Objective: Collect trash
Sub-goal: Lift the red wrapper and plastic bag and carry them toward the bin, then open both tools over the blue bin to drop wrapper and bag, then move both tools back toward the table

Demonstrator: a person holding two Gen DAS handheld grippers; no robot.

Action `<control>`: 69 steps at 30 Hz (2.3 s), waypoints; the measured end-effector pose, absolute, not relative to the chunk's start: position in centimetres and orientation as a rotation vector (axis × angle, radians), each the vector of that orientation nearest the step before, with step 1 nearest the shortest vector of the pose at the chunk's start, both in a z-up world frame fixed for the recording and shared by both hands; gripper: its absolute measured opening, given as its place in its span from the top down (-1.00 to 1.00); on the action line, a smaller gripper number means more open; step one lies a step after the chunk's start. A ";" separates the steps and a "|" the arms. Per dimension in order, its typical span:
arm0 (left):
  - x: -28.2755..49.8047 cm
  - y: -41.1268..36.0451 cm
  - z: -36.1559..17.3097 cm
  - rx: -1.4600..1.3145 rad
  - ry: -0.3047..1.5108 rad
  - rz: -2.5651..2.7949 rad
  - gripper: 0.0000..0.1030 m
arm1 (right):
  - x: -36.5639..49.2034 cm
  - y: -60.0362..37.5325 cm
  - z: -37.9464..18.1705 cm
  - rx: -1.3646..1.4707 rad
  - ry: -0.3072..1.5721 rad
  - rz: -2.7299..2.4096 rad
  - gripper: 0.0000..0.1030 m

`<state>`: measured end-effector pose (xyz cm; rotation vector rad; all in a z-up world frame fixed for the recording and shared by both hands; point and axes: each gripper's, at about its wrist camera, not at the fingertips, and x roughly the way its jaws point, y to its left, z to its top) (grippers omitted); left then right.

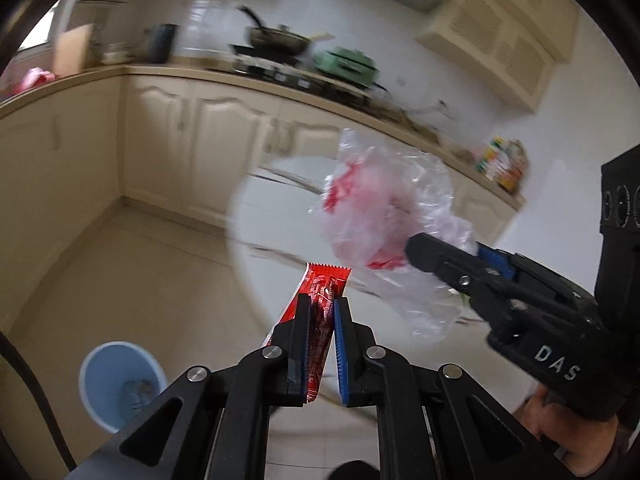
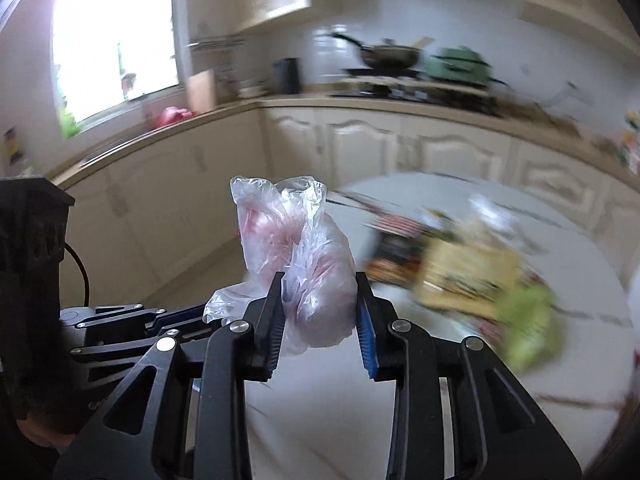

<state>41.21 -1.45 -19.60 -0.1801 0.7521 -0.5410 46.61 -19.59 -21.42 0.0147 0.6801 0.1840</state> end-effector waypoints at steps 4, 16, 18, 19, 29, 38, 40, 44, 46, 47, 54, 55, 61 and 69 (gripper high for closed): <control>41.7 6.4 -20.0 -0.205 0.753 -0.391 0.87 | 50.4 -12.8 -22.9 -0.048 0.691 0.308 0.40; 49.4 21.1 -35.5 -0.311 1.048 -0.091 0.87 | 61.3 3.1 -42.4 -0.136 1.049 0.502 0.40; 51.1 22.0 -38.6 -0.339 1.106 -0.085 0.87 | 62.4 4.0 -45.7 -0.142 1.114 0.502 0.40; 51.9 22.3 -40.0 -0.362 1.126 -0.080 0.87 | 62.9 4.5 -47.5 -0.146 1.149 0.496 0.40; 60.6 25.5 -48.1 -0.434 1.224 -0.040 0.83 | 66.7 7.0 -60.5 -0.078 1.391 0.511 0.29; 62.2 26.8 -48.7 -0.466 1.236 -0.002 0.14 | 67.4 6.3 -61.3 -0.021 1.391 0.521 -0.13; 61.7 26.9 -47.8 -0.438 1.241 0.015 0.11 | 67.2 6.4 -60.3 -0.025 1.376 0.527 -0.24; 60.4 25.9 -43.9 -0.404 1.193 0.072 0.02 | 66.6 6.2 -57.2 -0.041 1.327 0.530 -0.52; 59.6 25.9 -41.2 -0.369 1.163 0.098 -0.04 | 65.8 5.8 -54.7 -0.041 1.296 0.525 -0.83; 59.0 26.1 -40.0 -0.352 1.153 0.113 -0.10 | 65.3 5.8 -53.4 -0.057 1.276 0.520 -0.86; 52.9 25.8 -29.2 -0.251 1.001 0.222 -0.24 | 60.5 5.0 -43.4 -0.133 1.119 0.486 -1.00; 52.1 25.2 -27.9 -0.238 0.977 0.231 -0.26 | 59.6 4.7 -41.8 -0.138 1.095 0.482 -1.00; 45.7 21.0 -18.5 -0.195 0.751 0.235 -0.56 | 52.8 2.4 -30.8 -0.161 0.877 0.472 -1.00; 36.1 9.0 -10.2 -0.073 0.480 0.199 -0.88 | 43.8 -3.7 -19.0 -0.165 0.626 0.379 -1.00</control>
